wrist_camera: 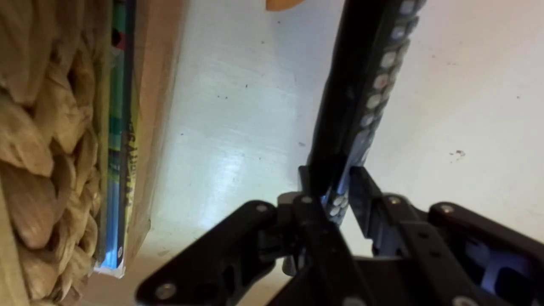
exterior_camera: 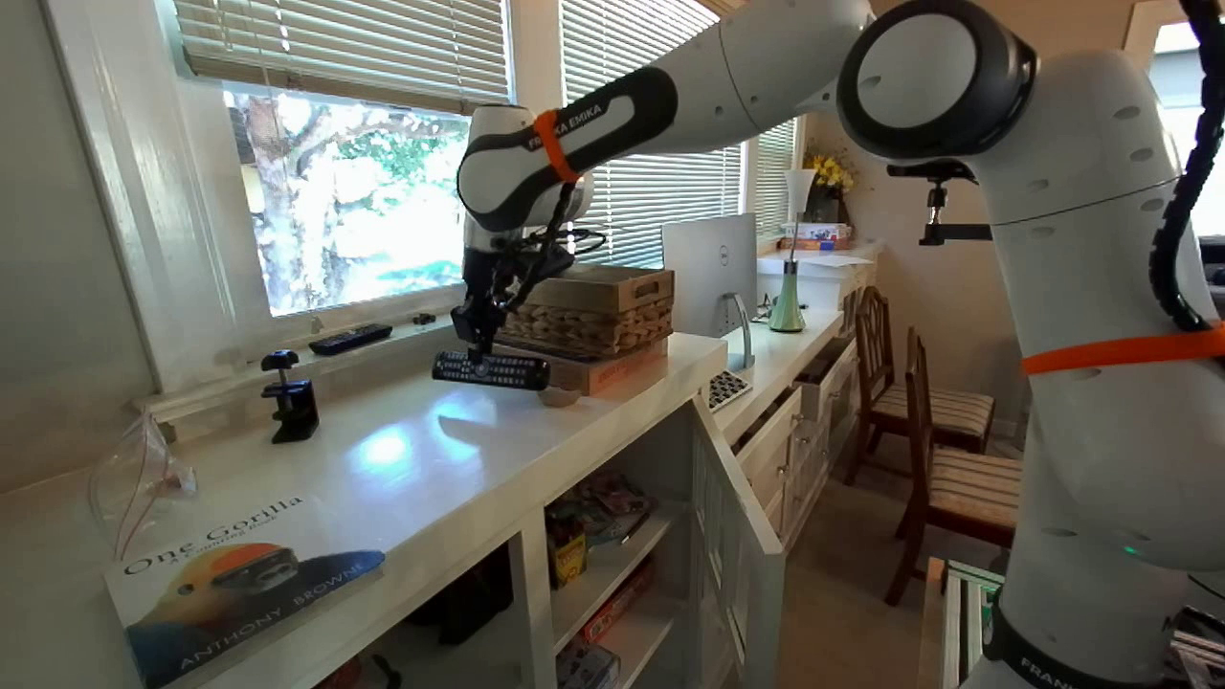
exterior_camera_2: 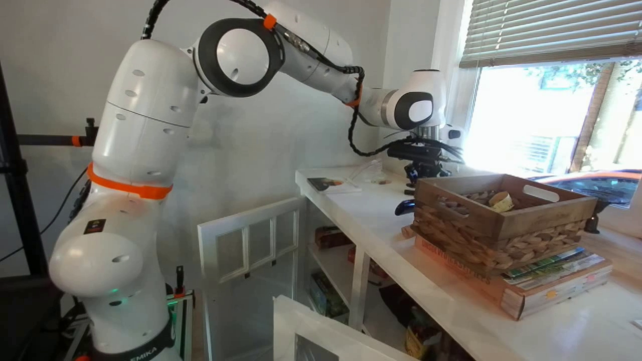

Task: Take the remote out of the basket and place it on the table top

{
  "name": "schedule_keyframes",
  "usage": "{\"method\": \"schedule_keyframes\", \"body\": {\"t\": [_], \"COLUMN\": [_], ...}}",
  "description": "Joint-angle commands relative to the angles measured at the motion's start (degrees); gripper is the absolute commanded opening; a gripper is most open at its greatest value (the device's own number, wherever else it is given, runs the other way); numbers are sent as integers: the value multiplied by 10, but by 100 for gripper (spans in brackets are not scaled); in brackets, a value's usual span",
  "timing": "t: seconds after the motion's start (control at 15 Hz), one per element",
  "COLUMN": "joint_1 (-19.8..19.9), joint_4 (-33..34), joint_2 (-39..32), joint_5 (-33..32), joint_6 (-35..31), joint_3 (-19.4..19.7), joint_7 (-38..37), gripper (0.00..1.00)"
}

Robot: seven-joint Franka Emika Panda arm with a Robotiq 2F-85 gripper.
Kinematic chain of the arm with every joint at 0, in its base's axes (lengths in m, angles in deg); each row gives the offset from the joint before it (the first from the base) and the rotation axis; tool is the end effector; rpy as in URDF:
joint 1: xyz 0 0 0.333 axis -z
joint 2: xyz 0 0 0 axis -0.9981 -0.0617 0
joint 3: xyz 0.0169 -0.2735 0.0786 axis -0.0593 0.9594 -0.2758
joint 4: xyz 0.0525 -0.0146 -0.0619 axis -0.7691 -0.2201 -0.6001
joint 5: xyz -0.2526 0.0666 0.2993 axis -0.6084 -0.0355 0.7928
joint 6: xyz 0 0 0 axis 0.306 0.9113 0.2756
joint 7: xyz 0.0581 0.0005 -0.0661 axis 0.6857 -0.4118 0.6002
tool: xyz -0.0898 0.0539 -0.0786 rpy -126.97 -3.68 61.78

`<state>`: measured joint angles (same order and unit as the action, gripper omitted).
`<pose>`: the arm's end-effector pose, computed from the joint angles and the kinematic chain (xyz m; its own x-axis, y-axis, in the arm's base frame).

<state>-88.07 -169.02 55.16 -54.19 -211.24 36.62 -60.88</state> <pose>0.6810 0.0398 0.4149 0.9202 0.3000 0.2513 0.2923 -0.9539 0.0683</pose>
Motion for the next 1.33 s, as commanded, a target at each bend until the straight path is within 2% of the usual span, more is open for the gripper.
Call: {"method": "schedule_keyframes", "body": {"t": [0.0,0.73,0.8,0.87,1.0,1.27], "joint_1": [-8,-12,-12,-12,-13,-14], "joint_4": [22,35,36,36,37,48], "joint_2": [-28,-38,-38,-38,-37,-36], "joint_5": [-29,-36,-38,-40,-46,-54], "joint_6": [29,60,61,60,57,55], "joint_3": [1,0,1,1,1,1], "joint_7": [-19,-20,-21,-21,-24,-25], "gripper": [6,6,14,48,45,74]}}
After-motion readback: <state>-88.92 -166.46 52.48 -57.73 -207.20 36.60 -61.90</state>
